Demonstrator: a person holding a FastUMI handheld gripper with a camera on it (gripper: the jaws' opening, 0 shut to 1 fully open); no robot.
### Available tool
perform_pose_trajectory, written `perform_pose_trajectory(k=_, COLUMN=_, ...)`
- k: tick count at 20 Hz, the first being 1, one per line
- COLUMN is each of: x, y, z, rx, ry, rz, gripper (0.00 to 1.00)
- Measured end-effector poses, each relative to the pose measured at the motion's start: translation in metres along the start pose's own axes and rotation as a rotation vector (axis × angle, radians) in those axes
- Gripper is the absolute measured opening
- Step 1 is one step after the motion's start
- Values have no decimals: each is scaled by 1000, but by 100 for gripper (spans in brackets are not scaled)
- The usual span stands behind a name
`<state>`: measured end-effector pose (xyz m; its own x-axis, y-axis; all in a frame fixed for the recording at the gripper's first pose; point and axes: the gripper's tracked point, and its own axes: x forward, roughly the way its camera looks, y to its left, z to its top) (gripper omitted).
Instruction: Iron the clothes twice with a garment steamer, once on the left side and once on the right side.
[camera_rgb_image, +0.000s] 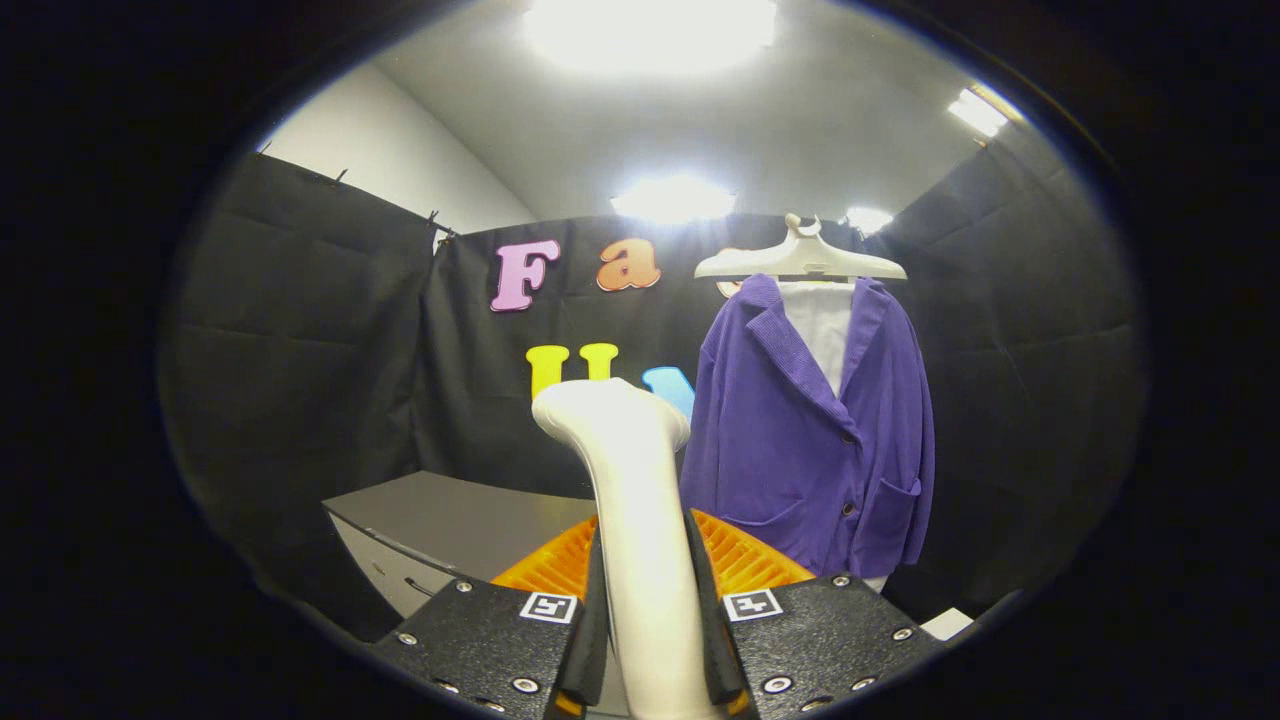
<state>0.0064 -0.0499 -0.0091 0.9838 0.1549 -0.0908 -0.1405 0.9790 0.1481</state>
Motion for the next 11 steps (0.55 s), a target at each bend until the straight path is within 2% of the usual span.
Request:
perform_pose_trajectory(k=7, x=-34, y=-24, z=6, rx=-12, ry=-13, rz=8, gripper=38)
perform_pose_trajectory(k=11, x=-45, y=-37, z=4, rx=-7, ry=-9, rz=-17, gripper=38)
